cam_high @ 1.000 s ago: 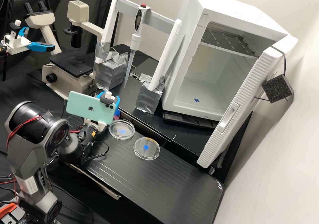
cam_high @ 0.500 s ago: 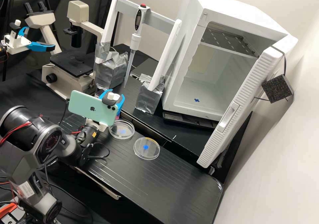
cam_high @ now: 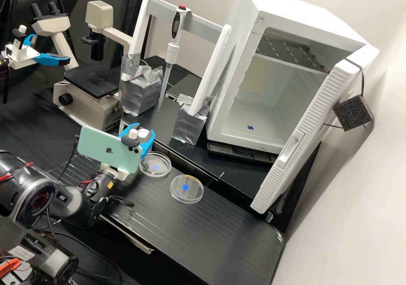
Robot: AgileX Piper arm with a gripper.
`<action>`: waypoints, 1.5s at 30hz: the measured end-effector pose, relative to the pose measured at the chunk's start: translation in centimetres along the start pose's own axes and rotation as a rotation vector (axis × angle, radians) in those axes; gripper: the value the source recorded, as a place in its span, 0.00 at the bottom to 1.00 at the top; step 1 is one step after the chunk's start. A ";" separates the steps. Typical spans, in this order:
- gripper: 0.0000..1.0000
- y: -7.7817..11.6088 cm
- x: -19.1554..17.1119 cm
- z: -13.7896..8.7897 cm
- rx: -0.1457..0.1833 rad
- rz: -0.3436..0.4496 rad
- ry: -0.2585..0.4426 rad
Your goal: Open the bottle
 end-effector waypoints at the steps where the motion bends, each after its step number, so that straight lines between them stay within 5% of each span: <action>1: 0.00 0.0 -0.1 -0.1 -0.001 0.003 0.008; 11: 0.00 -1.5 0.0 -1.5 -0.032 -0.079 0.087; 21: 0.00 -2.1 0.2 -1.1 -0.029 -0.101 0.058; 34: 0.00 -2.0 0.1 -0.9 -0.078 -0.134 0.085; 45: 0.00 -2.8 0.4 -0.2 -0.070 -0.181 0.048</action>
